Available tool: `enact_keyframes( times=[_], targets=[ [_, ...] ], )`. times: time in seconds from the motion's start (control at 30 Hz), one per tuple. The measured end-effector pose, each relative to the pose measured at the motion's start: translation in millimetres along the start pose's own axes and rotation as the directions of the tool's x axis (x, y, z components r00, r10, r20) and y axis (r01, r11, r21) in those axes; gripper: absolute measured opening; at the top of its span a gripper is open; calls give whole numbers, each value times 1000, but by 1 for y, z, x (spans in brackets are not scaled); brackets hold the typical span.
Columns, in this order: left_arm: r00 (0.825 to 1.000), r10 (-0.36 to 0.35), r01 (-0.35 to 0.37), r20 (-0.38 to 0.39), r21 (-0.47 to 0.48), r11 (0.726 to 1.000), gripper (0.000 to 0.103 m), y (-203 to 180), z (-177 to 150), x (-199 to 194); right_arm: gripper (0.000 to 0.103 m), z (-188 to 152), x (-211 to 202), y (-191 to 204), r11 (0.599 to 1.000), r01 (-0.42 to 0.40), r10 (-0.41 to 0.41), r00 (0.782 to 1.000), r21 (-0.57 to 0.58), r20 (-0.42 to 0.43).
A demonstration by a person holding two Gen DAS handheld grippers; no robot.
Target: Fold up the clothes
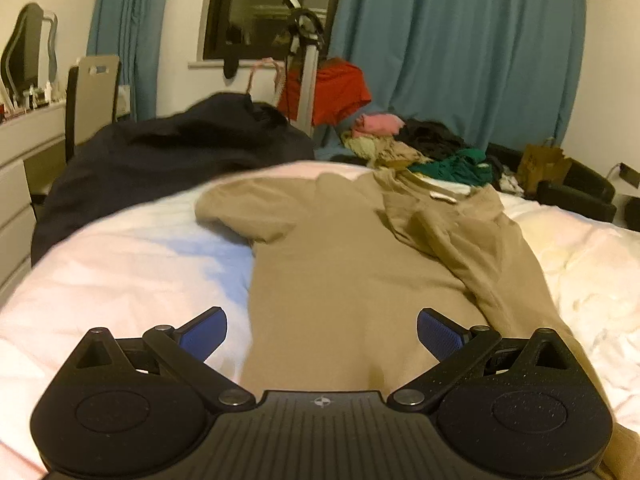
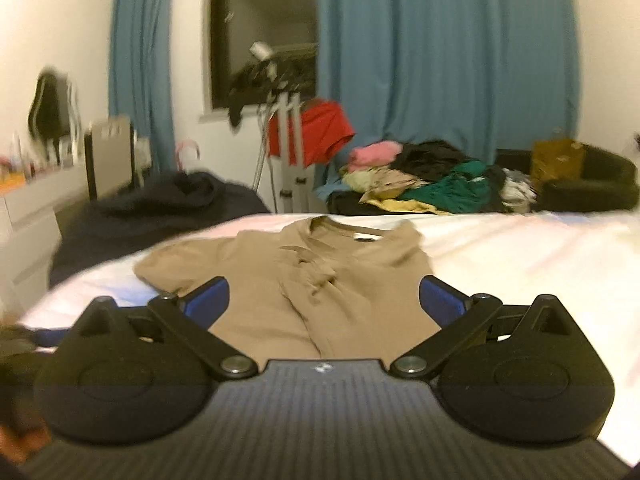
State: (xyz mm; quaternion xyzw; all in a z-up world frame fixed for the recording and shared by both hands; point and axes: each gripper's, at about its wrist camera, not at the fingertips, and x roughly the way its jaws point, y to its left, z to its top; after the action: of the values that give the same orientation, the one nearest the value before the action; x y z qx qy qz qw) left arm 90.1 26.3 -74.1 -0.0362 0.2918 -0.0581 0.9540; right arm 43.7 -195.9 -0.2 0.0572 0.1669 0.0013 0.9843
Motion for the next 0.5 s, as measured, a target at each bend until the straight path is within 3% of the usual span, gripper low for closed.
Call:
enact_keyframes(
  times=[0.23,0.33,0.5],
  targets=[
    [1000,5,-3,-12,151,989,102,-38,-21,-24,103,-27,-78,-54,979,84,-99,993,188,71],
    [998,-39,46,-42,179,983,102,-59,-27,-30,103,-29,-94,-76,969,116,-143,984,218,109],
    [984,-125,143,-124,150,978,102,-104,-33,-40,103,-35,-116,-113,951,170,-217,962,258,165]
  ],
)
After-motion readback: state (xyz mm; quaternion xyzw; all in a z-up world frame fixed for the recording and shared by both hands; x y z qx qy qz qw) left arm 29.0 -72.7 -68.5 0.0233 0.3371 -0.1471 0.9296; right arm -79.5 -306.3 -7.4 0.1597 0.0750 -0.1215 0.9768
